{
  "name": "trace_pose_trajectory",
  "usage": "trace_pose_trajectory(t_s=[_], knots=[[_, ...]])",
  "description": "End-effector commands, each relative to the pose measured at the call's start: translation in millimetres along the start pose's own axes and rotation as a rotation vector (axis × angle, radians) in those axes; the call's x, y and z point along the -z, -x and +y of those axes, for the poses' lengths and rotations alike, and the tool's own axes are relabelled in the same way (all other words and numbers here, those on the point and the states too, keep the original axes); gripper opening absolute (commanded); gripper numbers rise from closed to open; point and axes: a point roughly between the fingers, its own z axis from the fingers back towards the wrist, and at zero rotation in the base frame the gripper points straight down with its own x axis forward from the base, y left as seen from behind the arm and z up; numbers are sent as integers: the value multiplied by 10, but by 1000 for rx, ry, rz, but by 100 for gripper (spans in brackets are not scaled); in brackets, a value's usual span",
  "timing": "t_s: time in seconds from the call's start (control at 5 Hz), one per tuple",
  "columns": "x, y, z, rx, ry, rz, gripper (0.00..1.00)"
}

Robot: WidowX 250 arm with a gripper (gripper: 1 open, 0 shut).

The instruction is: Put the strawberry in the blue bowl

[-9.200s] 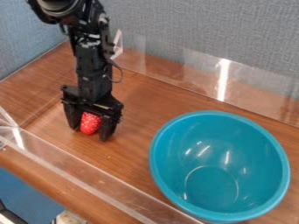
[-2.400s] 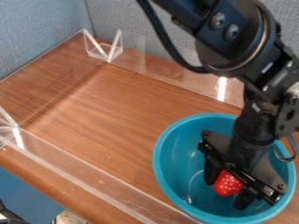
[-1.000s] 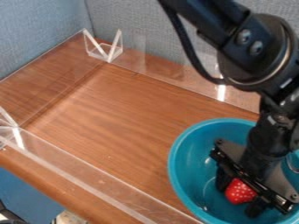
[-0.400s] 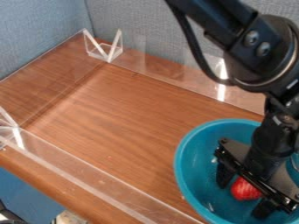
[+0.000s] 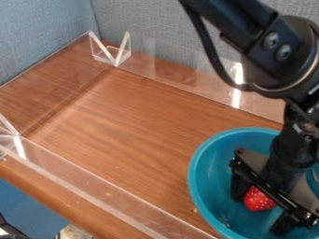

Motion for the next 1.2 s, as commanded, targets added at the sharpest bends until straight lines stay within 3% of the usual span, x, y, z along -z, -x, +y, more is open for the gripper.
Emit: trace_pose_trajectory(t_s=[0.0,0.2,0.4,1.0], knots=[[-99,-97,-72,11,19,-40,100],[-90,-102,-81,10,22,-36,100],[-71,-107,-92,9,25,-33,0],[-33,-109,-143,9,29,-26,0]])
